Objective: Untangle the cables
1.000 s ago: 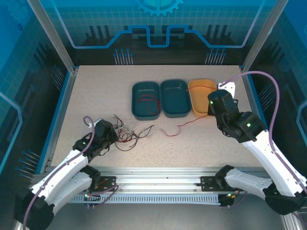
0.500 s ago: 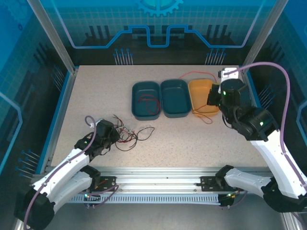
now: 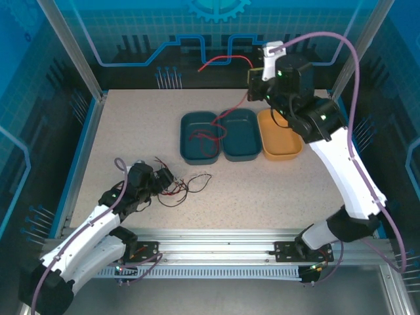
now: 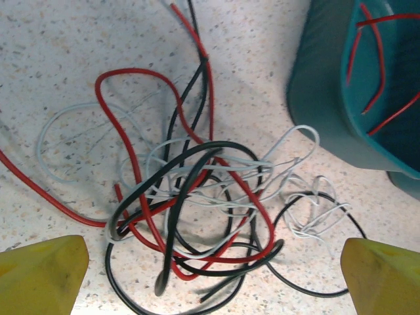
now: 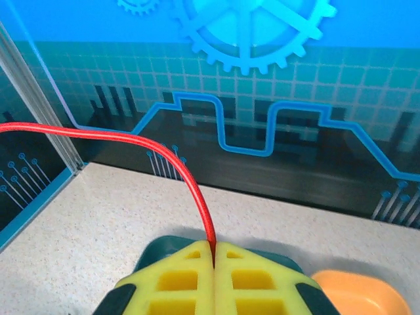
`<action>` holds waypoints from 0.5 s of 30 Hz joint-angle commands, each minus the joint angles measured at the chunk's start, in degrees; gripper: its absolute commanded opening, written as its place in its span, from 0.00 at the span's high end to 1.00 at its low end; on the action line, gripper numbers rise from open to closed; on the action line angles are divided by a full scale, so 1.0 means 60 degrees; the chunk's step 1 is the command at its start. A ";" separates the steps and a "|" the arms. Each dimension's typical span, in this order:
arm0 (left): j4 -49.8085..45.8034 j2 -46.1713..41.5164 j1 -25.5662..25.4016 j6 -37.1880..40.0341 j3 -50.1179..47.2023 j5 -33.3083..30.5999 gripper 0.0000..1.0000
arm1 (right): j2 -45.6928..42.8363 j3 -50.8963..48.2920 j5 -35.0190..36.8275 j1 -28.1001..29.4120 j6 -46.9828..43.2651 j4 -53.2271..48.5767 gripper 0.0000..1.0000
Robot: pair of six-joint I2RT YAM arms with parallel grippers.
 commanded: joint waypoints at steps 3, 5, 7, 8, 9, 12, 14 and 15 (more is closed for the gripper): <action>-0.0542 -0.0369 0.0077 0.0046 0.0543 0.0157 0.01 | 0.1435 0.1649 -0.0432 -0.0040 -0.0467 0.0899 1.00; -0.0486 -0.0466 0.0081 0.0023 0.0547 0.0229 0.01 | 0.2025 0.2209 -0.0224 -0.0046 -0.0703 0.1031 1.00; -0.0402 -0.0546 0.0081 -0.0014 0.0509 0.0323 0.01 | 0.2636 0.2878 0.0055 -0.0045 -0.0871 0.1103 1.00; -0.0385 -0.0587 0.0078 -0.0028 0.0488 0.0359 0.01 | 0.2931 0.3203 0.0123 -0.0048 -0.0953 0.1104 1.00; -0.0388 -0.0630 0.0077 -0.0039 0.0472 0.0396 0.01 | 0.3223 0.3533 0.0191 -0.0049 -0.1024 0.1104 1.00; -0.0453 -0.0744 0.0077 -0.0058 0.0470 0.0440 0.01 | 0.3841 0.4029 0.0347 -0.0056 -0.1182 0.1309 1.00; -0.0491 -0.0811 0.0084 -0.0058 0.0470 0.0428 0.01 | 0.4094 0.4007 0.0411 -0.0045 -0.1274 0.1601 1.00; -0.0496 -0.0840 0.0079 -0.0058 0.0470 0.0414 0.01 | 0.4228 0.3960 0.0423 -0.0054 -0.1320 0.1755 1.00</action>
